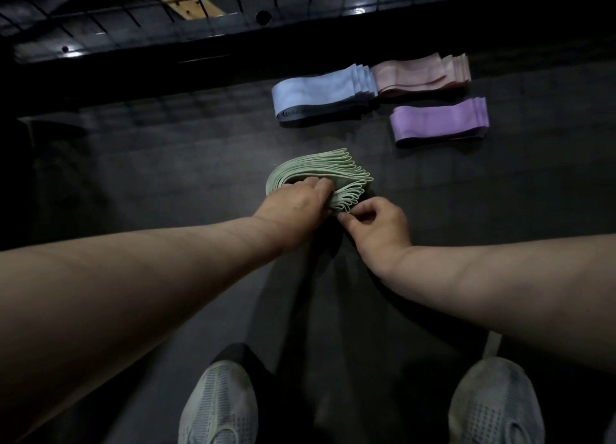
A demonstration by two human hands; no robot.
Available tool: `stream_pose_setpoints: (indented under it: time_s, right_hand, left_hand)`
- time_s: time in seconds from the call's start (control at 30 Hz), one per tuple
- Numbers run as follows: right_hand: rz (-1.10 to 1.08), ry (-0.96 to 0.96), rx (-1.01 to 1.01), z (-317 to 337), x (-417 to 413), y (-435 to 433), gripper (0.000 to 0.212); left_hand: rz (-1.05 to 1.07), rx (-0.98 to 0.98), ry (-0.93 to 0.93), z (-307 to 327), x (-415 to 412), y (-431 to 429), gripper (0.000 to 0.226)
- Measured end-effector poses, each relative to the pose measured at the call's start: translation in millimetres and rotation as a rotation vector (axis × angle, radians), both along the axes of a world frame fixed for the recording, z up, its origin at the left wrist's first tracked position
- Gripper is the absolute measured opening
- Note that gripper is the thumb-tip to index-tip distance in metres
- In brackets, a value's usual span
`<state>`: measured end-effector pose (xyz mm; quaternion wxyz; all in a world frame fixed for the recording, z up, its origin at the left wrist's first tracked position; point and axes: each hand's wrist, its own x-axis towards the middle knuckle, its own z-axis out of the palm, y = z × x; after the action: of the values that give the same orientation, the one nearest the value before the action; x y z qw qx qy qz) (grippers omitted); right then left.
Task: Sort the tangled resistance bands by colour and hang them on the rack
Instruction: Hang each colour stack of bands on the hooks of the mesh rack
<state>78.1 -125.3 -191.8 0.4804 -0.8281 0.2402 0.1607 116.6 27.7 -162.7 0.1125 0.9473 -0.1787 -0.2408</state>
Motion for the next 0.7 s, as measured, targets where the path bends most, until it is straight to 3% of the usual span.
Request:
stream_pose_setpoints:
  time_s: [0.27, 0.5, 0.7]
  right_hand:
    - [-0.028, -0.075, 0.037, -8.6, -1.3, -1.0, 0.015]
    - [0.152, -0.108, -0.023, -16.0, 5.5, -15.8, 0.042]
    - [0.237, -0.108, -0.012, -15.9, 4.2, -23.9, 0.043]
  left_hand:
    - [-0.047, 0.03, -0.048, -0.1, 3.1, 0.3, 0.045]
    - [-0.08, -0.032, -0.065, -5.9, 0.0, 10.9, 0.05]
    - [-0.073, -0.079, -0.107, -5.1, -2.6, 11.9, 0.053]
